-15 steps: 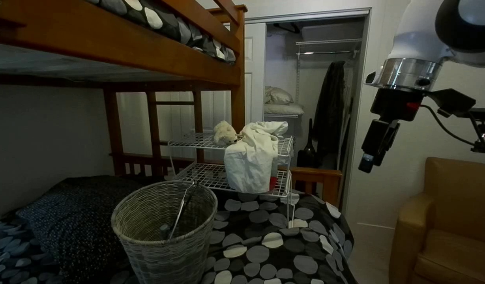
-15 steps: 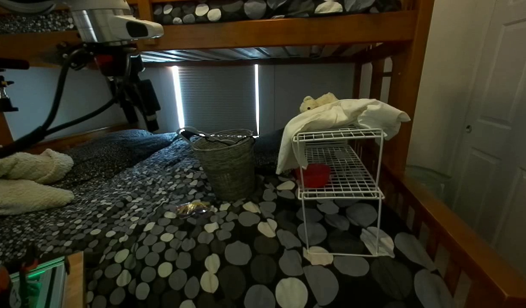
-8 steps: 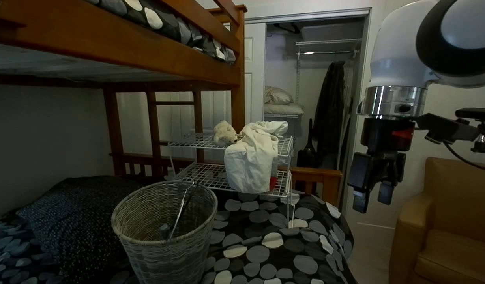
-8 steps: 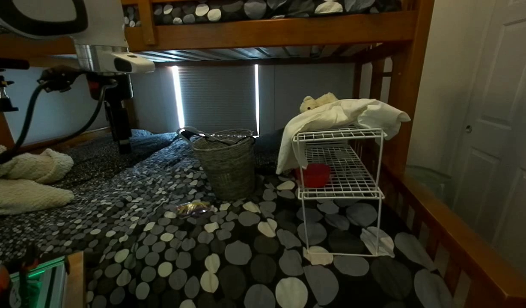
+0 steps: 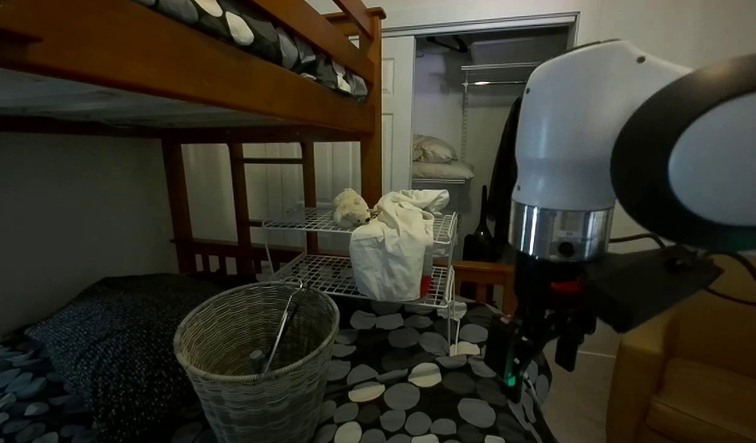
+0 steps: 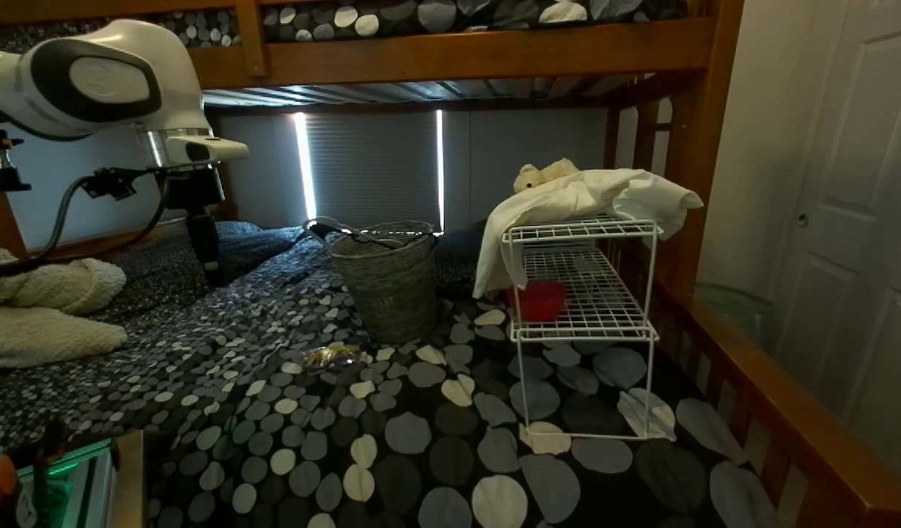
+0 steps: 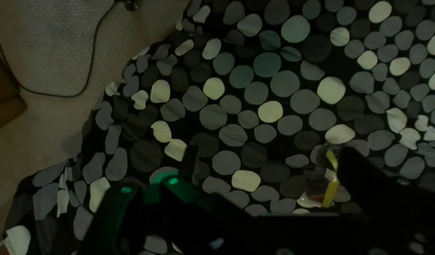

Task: Put the glasses in the basket

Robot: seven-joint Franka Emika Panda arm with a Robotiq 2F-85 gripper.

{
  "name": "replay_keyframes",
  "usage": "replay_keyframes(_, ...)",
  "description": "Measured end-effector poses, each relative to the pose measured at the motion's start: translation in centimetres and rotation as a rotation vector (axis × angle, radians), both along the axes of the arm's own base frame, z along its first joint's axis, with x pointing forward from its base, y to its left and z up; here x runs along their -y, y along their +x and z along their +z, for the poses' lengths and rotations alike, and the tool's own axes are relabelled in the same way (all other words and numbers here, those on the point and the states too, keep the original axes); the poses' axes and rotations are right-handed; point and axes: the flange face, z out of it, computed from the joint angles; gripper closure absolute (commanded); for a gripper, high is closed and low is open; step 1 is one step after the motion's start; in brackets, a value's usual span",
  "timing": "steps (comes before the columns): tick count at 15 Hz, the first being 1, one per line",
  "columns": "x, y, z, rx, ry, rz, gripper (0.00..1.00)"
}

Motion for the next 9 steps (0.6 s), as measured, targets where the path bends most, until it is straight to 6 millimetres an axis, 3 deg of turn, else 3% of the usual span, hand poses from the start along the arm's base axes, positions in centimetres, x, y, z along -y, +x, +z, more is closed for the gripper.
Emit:
replay_keyframes(2, -1.32, -0.12, -2.14, -0.025, -0.034, -0.004, 0.00)
replay_keyframes(9, -1.11, 0.44, -1.22, -0.017, -0.014, -0.009, 0.00)
